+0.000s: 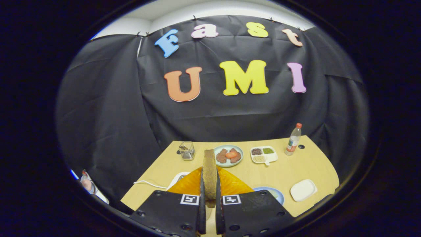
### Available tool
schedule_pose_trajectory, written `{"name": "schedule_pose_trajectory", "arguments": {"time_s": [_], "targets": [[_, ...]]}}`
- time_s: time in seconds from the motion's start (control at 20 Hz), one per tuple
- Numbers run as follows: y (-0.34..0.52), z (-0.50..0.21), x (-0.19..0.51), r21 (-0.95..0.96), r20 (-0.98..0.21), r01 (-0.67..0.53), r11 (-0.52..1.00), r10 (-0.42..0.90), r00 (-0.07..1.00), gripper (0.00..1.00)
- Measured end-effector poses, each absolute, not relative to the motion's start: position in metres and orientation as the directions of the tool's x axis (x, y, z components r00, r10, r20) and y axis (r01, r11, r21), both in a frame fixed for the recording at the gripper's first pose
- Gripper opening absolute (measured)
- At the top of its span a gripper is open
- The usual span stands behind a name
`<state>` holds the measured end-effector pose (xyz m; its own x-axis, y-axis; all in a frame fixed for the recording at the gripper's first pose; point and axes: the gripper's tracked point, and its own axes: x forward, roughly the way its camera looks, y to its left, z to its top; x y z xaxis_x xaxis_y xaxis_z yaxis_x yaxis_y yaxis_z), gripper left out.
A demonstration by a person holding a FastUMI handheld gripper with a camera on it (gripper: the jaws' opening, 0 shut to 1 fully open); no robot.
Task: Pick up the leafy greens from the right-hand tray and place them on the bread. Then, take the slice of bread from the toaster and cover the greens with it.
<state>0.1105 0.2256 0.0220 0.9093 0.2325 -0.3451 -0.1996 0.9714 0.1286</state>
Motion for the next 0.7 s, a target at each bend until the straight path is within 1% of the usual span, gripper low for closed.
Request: {"name": "schedule_pose_trajectory", "arguments": {"time_s": [0.4, 0.5, 0.6, 0.7], "targets": [[0.152, -0.099, 0.134, 0.154, -0.503, -0.073, 0.985, 0.142, 0.853, 0.11], [0.138, -0.124, 0.136, 0.197, -0.533, -0.056, 0.979, 0.155, 0.832, 0.11], [0.131, -0.143, 0.14, 0.277, -0.55, -0.067, 0.958, 0.216, 0.807, 0.11], [0.117, -0.158, 0.144, 0.352, -0.556, -0.051, 0.935, 0.252, 0.792, 0.11]]}}
